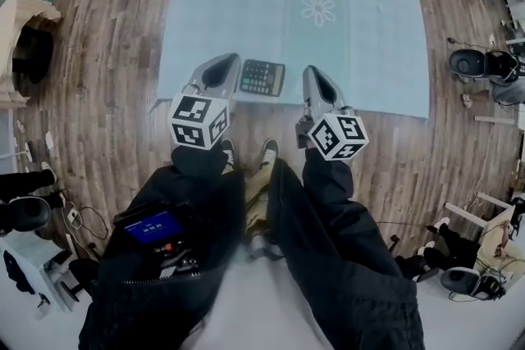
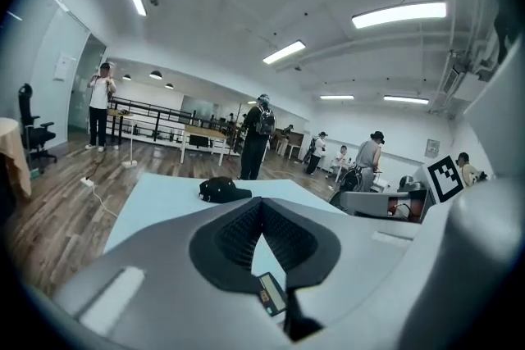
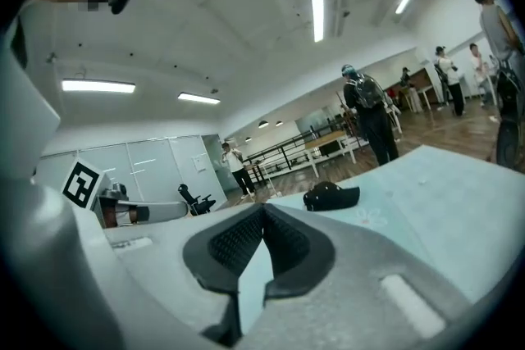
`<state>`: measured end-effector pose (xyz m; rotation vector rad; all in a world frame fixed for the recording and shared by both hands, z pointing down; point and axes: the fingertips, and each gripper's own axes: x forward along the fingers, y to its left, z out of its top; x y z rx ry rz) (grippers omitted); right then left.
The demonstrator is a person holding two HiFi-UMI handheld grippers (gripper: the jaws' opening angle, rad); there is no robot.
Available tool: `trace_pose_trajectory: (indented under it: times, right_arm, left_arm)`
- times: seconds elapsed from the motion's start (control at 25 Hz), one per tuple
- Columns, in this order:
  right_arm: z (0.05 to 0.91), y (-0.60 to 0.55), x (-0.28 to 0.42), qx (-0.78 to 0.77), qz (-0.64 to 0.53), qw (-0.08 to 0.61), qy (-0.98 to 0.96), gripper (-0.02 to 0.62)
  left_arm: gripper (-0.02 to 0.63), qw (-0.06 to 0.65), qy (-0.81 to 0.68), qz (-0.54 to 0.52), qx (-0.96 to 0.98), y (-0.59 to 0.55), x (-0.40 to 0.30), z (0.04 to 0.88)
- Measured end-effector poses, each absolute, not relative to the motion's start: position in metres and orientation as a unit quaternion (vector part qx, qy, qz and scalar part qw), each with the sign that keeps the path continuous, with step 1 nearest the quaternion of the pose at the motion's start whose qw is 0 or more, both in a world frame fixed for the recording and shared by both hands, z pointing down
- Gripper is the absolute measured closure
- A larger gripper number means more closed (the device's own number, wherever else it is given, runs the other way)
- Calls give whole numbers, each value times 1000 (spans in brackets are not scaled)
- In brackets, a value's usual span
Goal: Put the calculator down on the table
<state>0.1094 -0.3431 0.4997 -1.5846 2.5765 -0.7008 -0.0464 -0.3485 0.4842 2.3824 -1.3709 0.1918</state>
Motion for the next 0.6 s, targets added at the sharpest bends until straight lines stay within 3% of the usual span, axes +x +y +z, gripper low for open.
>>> trace_pose_trajectory:
  times: [0.6]
  right_arm:
    - [349, -329, 96, -514, -48, 3, 857, 597]
  left_arm:
    - [609, 72, -457, -20, 886, -349, -16, 339]
